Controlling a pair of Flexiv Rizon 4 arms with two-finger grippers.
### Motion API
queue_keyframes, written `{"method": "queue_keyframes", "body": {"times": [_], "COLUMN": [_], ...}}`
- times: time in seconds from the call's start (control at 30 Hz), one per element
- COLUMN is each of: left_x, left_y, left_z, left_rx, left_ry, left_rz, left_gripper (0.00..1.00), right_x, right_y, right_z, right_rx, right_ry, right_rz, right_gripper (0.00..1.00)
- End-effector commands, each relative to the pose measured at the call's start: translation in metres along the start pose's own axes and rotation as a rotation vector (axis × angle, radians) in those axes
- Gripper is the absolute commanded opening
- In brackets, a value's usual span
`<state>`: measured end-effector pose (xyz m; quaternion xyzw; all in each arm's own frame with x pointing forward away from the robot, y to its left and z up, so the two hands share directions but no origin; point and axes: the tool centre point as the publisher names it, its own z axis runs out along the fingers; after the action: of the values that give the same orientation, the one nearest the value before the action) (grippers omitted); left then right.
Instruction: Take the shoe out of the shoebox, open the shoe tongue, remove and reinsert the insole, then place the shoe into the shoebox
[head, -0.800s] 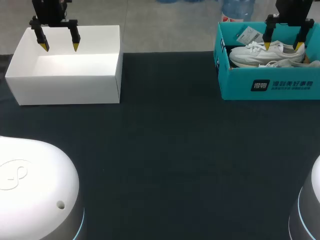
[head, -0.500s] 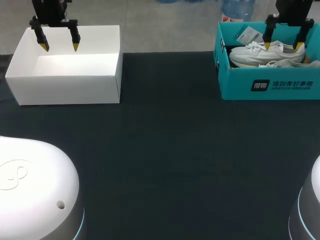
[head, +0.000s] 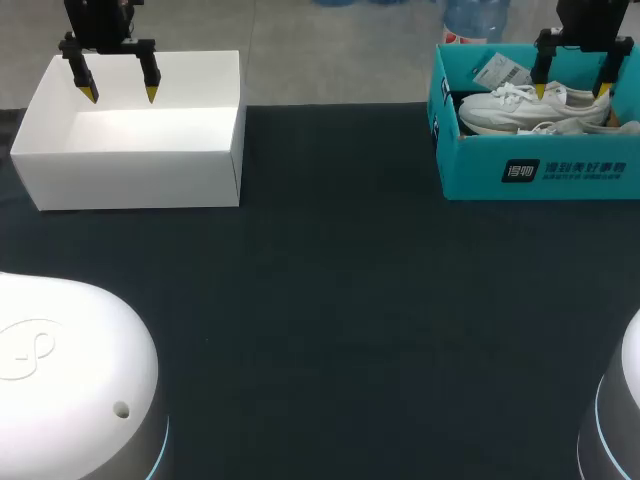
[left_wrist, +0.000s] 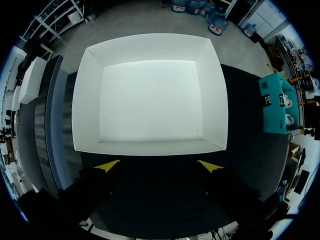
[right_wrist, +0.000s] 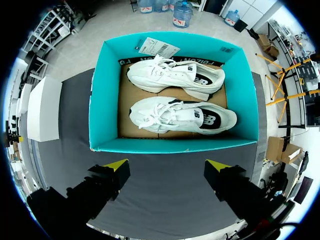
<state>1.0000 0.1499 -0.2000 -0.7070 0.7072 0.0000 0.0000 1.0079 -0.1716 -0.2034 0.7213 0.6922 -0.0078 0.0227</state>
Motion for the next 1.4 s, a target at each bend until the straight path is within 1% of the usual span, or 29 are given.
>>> {"method": "queue_keyframes", "body": {"times": [0.03, 0.07, 0.13, 0.2, 0.33, 0.43, 0.57, 0.67, 0.8, 1.07, 1.2, 1.4], "left_x": [0.0, 0.0, 0.0, 0.0, 0.0, 0.0, 0.0, 0.0, 0.0, 0.0, 0.0, 0.0], "left_y": [0.0, 0.0, 0.0, 0.0, 0.0, 0.0, 0.0, 0.0, 0.0, 0.0, 0.0, 0.0], "left_z": [0.0, 0.0, 0.0, 0.0, 0.0, 0.0, 0.0, 0.0, 0.0, 0.0, 0.0, 0.0], "left_rx": [0.0, 0.0, 0.0, 0.0, 0.0, 0.0, 0.0, 0.0, 0.0, 0.0, 0.0, 0.0], "left_ry": [0.0, 0.0, 0.0, 0.0, 0.0, 0.0, 0.0, 0.0, 0.0, 0.0, 0.0, 0.0], "left_rz": [0.0, 0.0, 0.0, 0.0, 0.0, 0.0, 0.0, 0.0, 0.0, 0.0, 0.0, 0.0], "left_gripper": [1.0, 1.0, 1.0, 1.0, 1.0, 1.0, 1.0, 1.0, 1.0, 1.0, 1.0, 1.0], "right_x": [-0.025, -0.034, -0.045, -0.062, -0.088, -0.101, -0.119, -0.129, -0.136, -0.144, -0.146, -0.148], "right_y": [0.006, 0.009, 0.014, 0.02, 0.031, 0.037, 0.04, 0.042, 0.044, 0.047, 0.049, 0.053], "right_z": [0.005, 0.007, 0.011, 0.019, 0.033, 0.043, 0.06, 0.071, 0.081, 0.102, 0.115, 0.128], "right_rx": [-0.01, -0.016, -0.018, -0.025, -0.036, -0.043, -0.049, -0.044, -0.038, -0.047, -0.04, -0.028], "right_ry": [-0.013, -0.045, -0.056, -0.047, -0.066, -0.09, -0.081, -0.078, -0.085, -0.079, -0.072, -0.072], "right_rz": [0.013, 0.013, 0.029, 0.051, 0.077, 0.079, 0.08, 0.069, 0.055, 0.047, 0.041, 0.034], "right_gripper": [1.0, 1.0, 1.0, 1.0, 1.0, 1.0, 1.0, 1.0, 1.0, 1.0, 1.0, 1.0]}}
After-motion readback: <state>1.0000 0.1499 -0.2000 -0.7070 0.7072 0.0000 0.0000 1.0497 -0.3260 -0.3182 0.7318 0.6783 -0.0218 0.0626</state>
